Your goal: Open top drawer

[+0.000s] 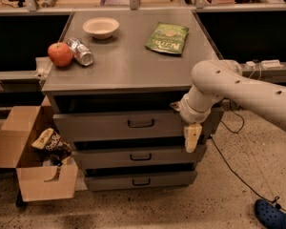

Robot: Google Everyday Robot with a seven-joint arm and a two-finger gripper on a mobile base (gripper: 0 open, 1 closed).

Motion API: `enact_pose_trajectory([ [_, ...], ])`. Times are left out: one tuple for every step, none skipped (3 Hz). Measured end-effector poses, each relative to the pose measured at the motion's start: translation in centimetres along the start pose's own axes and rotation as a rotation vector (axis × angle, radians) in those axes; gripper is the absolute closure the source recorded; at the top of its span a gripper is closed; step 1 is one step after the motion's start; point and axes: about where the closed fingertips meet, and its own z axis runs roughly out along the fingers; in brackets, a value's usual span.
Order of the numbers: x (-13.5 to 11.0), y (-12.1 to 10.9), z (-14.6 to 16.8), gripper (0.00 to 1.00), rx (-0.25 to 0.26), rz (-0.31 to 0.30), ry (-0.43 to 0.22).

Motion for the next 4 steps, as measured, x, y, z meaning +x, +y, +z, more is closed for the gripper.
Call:
enact_pose_trajectory([
  [-0.2,-0.7,1.1,0.16,-0.001,0.002,-0.010],
  [-0.5,0.5,0.2,0.47,0.026,0.024,-0.048],
  [-0.3,2.1,0.0,0.70,0.021,0.038,-0.060],
  [-0.3,2.6,-0.1,0.93,0.018,0.043,-0.062],
])
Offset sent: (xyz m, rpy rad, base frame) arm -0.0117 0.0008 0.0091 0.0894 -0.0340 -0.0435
